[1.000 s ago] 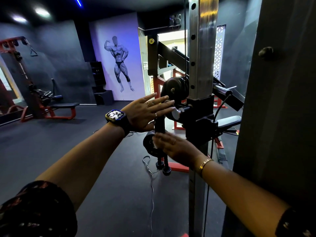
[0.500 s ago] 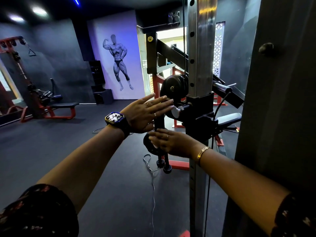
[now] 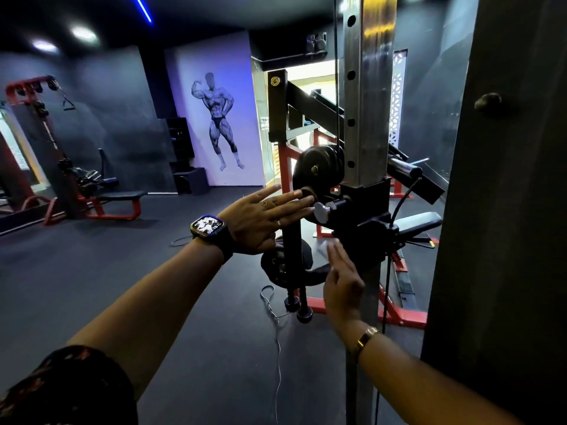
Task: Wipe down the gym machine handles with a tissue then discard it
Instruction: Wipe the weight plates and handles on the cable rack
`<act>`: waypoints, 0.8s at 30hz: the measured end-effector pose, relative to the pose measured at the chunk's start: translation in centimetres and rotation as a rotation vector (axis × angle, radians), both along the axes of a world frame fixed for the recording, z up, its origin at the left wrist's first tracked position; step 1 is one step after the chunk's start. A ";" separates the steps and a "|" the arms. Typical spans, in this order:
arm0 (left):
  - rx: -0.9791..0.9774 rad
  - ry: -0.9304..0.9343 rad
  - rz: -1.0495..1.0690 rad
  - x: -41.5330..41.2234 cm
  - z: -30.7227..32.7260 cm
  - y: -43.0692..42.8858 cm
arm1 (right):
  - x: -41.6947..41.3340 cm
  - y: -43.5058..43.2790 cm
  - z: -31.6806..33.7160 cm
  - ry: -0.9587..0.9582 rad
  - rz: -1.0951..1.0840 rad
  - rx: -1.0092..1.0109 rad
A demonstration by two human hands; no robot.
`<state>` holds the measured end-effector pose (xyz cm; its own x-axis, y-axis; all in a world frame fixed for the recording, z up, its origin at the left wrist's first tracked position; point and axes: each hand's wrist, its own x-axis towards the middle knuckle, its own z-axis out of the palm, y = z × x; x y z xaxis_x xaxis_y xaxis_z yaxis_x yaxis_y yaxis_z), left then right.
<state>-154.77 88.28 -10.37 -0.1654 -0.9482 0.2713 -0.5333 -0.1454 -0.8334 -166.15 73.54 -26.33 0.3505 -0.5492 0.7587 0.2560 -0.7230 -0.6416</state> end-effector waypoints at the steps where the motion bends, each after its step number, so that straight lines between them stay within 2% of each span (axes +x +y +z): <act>1: 0.005 -0.005 0.003 0.1 0.0 0.0 | -0.1 0.8 1.6 0.078 0.077 0.289; 3: 0.010 -0.014 0.005 0.2 0.0 0.0 | 0.0 2.3 4.5 0.180 0.302 0.672; 5: 0.004 -0.012 0.000 0.1 -0.1 0.0 | 0.2 3.5 6.8 0.184 0.406 0.793; 8: 0.005 -0.017 0.002 0.0 -0.1 0.0 | 1.2 5.0 8.5 0.179 0.410 0.687; 10: 0.007 -0.022 0.001 0.0 -0.2 0.0 | 1.4 5.5 8.5 0.153 0.336 0.479; 12: 0.002 -0.009 0.000 -0.1 -0.2 0.1 | 1.3 5.9 7.2 0.129 0.268 0.313; 15: -0.012 -0.001 0.001 -0.3 -0.3 0.3 | 1.0 6.3 2.9 0.122 0.266 0.199; 17: -0.015 -0.007 -0.003 -0.4 -0.2 0.3 | 1.0 6.1 0.5 0.197 0.187 0.159; 20: -0.013 0.003 -0.002 -0.3 -0.3 0.2 | 1.0 5.9 1.3 0.238 0.192 0.256; 24: 0.001 -0.013 0.017 0.0 -0.4 0.1 | 1.3 6.2 6.5 0.073 0.195 0.204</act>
